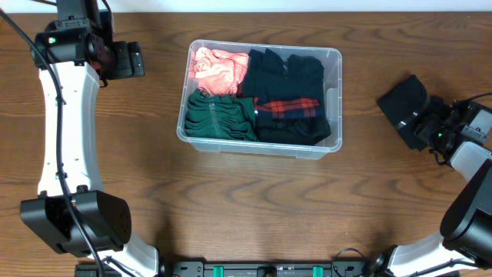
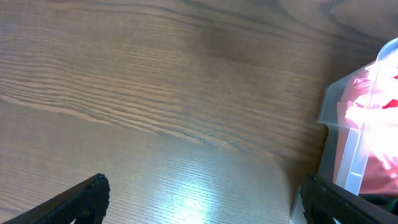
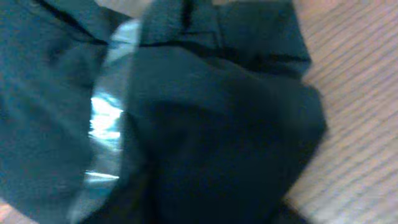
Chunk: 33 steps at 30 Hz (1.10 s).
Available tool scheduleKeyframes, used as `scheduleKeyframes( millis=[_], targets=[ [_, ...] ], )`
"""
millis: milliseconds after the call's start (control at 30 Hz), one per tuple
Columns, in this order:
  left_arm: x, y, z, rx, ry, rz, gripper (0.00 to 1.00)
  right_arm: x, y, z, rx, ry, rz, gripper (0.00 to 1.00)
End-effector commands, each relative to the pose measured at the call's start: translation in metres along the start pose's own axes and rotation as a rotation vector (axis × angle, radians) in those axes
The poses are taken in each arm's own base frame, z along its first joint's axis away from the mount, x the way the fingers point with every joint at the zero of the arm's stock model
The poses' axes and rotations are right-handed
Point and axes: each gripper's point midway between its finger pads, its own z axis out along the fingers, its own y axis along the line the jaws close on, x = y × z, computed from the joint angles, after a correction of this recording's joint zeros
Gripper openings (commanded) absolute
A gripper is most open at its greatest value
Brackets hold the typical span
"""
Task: Pack container
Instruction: 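Move the right gripper to the black clothes and grasp them, then carry the black clothes with the right gripper into the bin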
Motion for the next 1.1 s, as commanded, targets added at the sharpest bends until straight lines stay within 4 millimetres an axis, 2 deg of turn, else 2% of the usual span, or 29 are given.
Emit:
scheduleKeyframes(
  millis=[0, 133, 233, 300, 400, 500, 633, 767, 900, 1067],
  targets=[
    [0.003, 0.002, 0.004, -0.007, 0.015, -0.006, 0.98, 0.022, -0.012, 0.011, 0.035, 0.066, 0.012, 0.01],
    [0.003, 0.002, 0.004, -0.007, 0.015, -0.007, 0.98, 0.018, 0.004, 0.008, -0.054, 0.063, 0.010, 0.01],
    [0.003, 0.002, 0.004, -0.007, 0.015, -0.007, 0.98, 0.005, 0.020, -0.002, -0.122, 0.033, 0.031, 0.01],
    [0.003, 0.002, 0.004, -0.007, 0.015, -0.007, 0.98, -0.012, 0.036, -0.018, -0.190, -0.009, 0.039, 0.01],
    [0.003, 0.002, 0.004, -0.007, 0.015, -0.007, 0.98, -0.038, 0.064, -0.050, -0.300, -0.078, 0.034, 0.01],
    [0.003, 0.002, 0.004, -0.007, 0.015, -0.007, 0.98, -0.060, 0.097, -0.095, -0.444, -0.140, 0.041, 0.01],
    [0.003, 0.002, 0.004, -0.007, 0.015, -0.007, 0.98, -0.072, 0.135, -0.153, -0.589, -0.208, 0.009, 0.01],
    [0.003, 0.002, 0.004, -0.007, 0.015, -0.007, 0.98, -0.065, 0.174, -0.200, -0.721, -0.228, -0.065, 0.01],
    [0.003, 0.002, 0.004, -0.007, 0.015, -0.006, 0.98, -0.040, 0.217, -0.237, -0.871, -0.194, -0.166, 0.01],
    [0.003, 0.002, 0.004, -0.007, 0.015, -0.007, 0.98, 0.001, 0.262, -0.253, -0.999, -0.085, -0.261, 0.01]
  ],
)
